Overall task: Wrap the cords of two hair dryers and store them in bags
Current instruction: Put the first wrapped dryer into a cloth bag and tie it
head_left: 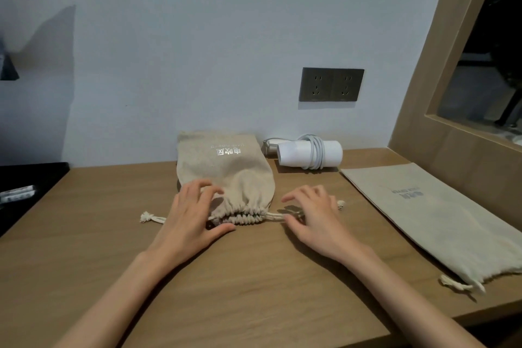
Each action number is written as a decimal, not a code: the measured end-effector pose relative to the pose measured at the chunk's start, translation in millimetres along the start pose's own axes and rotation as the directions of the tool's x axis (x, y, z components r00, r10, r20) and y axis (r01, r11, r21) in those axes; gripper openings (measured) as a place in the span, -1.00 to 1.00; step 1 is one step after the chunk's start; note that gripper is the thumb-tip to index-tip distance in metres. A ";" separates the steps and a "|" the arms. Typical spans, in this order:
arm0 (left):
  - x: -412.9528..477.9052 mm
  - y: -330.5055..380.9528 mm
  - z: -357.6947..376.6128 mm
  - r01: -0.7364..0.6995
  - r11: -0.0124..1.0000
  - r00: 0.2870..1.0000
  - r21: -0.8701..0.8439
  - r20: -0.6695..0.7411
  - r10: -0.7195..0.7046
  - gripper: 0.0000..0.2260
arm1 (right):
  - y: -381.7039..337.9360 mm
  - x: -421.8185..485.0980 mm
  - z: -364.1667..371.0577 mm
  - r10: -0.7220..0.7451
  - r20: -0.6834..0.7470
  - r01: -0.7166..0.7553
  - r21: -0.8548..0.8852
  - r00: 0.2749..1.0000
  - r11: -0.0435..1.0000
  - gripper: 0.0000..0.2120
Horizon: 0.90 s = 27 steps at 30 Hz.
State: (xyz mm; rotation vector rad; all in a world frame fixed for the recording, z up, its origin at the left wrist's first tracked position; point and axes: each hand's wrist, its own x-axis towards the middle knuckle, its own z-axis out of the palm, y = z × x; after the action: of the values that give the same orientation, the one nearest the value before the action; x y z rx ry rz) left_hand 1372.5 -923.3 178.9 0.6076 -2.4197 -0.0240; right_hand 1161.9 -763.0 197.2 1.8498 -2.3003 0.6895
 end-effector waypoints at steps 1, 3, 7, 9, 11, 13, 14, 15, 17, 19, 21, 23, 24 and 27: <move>-3.3 -4.1 -2.0 0.039 0.999 0.999 0.005 -0.008 -0.039 -0.52 | -8.7 3.6 6.1 -0.021 0.035 0.022 -0.031 0.999 0.999 -0.73; -10.1 -12.1 -5.1 0.069 0.997 0.997 0.018 0.020 -0.069 -0.58 | -19.4 10.1 17.7 -0.030 0.077 0.036 -0.086 0.997 0.996 -0.71; -19.9 -18.8 -8.5 0.033 0.997 0.995 -0.076 0.095 -0.026 -0.57 | -21.8 18.1 24.0 -0.078 0.113 0.080 -0.011 0.991 0.997 -0.84; -20.8 -16.0 -11.8 0.061 0.986 0.992 -0.156 0.122 -0.041 -0.59 | -19.3 17.8 24.3 -0.111 0.119 0.104 0.061 0.987 0.993 -0.84; -20.7 -9.6 -16.6 0.132 0.967 0.981 -0.216 0.166 -0.097 -0.65 | -16.8 15.8 25.7 -0.109 0.109 0.089 0.175 0.988 0.981 -0.81; -21.0 -3.4 -20.6 0.163 0.975 0.977 -0.154 0.165 -0.137 -0.73 | -13.9 14.5 28.4 -0.085 0.088 0.060 0.249 0.992 0.967 -0.81; -21.3 -1.1 -22.7 0.172 0.979 0.976 -0.110 0.153 -0.155 -0.77 | -12.1 14.2 29.0 -0.075 0.082 0.052 0.253 0.994 0.966 -0.80; -21.7 -0.5 -24.6 0.184 0.979 0.975 -0.084 0.139 -0.171 -0.80 | -10.3 14.1 28.9 -0.070 0.078 0.048 0.249 0.994 0.967 -0.79; -21.6 -4.8 -28.1 0.239 0.962 0.964 -0.133 0.151 -0.219 -0.81 | -6.3 14.6 26.7 -0.077 0.076 0.055 0.255 0.994 0.965 -0.76; -21.0 -12.6 -32.2 0.317 0.896 0.944 -0.311 0.198 -0.265 -0.78 | -3.0 14.3 23.9 -0.100 0.082 0.074 0.274 0.992 0.959 -0.78; -20.6 -17.8 -38.7 0.371 0.833 0.926 -0.410 0.228 -0.301 -0.76 | 0.8 12.9 22.5 -0.107 0.081 0.079 0.286 0.991 0.955 -0.82; -21.2 -20.1 -43.2 0.399 0.820 0.916 -0.410 0.227 -0.332 -0.75 | 7.6 12.0 20.1 -0.076 0.054 0.059 0.272 0.996 0.960 -0.83; -21.8 -21.6 -44.5 0.416 0.817 0.909 -0.399 0.220 -0.355 -0.74 | 12.4 11.8 18.4 -0.050 0.032 0.040 0.253 0.998 0.966 -0.82; -21.6 -29.1 -46.2 0.467 0.800 0.884 -0.377 0.174 -0.434 -0.73 | 27.9 12.3 14.1 0.054 -0.043 -0.045 0.192 0.998 0.980 -0.83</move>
State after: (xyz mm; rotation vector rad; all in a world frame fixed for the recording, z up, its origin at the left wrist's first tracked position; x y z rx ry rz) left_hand 1426.8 -934.0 198.5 0.9785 -2.1842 -0.7528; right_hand 1135.2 -775.5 181.3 1.8339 -2.3292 0.9826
